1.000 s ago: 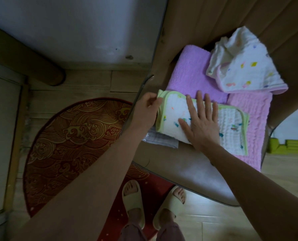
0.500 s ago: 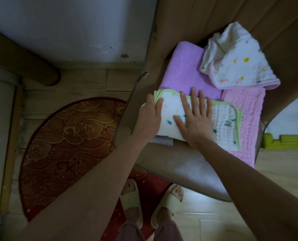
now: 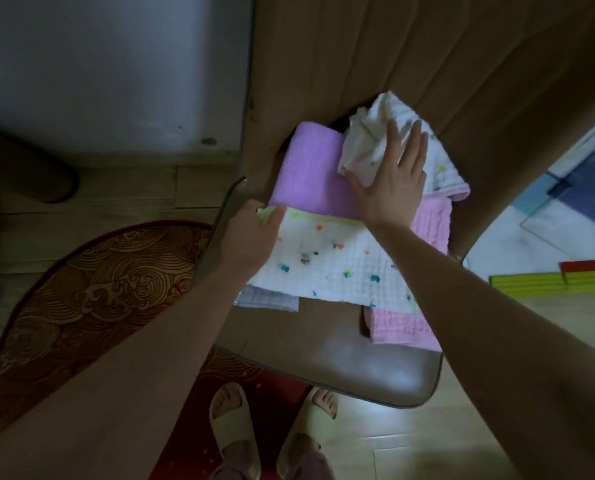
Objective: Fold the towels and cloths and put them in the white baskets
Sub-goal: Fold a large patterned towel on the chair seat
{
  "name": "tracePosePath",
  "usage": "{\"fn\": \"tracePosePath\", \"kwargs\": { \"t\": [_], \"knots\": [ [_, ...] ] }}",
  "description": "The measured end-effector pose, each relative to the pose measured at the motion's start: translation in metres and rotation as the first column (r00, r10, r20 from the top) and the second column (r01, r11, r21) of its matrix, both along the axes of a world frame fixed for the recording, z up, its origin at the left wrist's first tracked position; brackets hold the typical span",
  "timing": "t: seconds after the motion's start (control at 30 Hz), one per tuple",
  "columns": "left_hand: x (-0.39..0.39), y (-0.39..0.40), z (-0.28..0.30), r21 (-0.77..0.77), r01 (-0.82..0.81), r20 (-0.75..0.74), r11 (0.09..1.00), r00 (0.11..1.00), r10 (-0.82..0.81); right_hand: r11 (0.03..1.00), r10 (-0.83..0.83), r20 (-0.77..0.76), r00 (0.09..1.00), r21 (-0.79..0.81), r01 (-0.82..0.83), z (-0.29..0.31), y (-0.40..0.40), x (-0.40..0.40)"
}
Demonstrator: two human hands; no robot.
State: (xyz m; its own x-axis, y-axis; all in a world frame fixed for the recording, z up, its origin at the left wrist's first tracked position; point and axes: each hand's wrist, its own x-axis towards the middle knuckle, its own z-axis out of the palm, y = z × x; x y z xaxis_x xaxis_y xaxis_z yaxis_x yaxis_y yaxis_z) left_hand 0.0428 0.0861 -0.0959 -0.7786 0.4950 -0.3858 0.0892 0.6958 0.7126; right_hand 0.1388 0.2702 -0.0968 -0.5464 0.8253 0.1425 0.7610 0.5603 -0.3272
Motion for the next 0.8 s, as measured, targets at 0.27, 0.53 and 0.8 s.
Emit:
{"fn": "tracePosePath", "kwargs": {
  "t": [0.27,0.53,0.8],
  "knots": [
    [0.000,0.024,0.011,0.049,0.015,0.078,0.999,0.997,-0.019,0.980,-0.059,0.156,0.986,-0.178,0.087,0.012,0.036,-0.037],
    [0.002,0.015,0.019,0.061,-0.090,0.153,0.994,0.985,0.080,0.909,0.341,-0.511,0.789,-0.033,-0.415,0.064,-0.001,-0.061],
    [0.000,0.000,0.020,0.029,-0.114,0.133,0.993,0.985,0.109,0.674,0.574,-0.123,0.810,-0.490,-0.552,0.016,-0.019,-0.043]
  ]
}}
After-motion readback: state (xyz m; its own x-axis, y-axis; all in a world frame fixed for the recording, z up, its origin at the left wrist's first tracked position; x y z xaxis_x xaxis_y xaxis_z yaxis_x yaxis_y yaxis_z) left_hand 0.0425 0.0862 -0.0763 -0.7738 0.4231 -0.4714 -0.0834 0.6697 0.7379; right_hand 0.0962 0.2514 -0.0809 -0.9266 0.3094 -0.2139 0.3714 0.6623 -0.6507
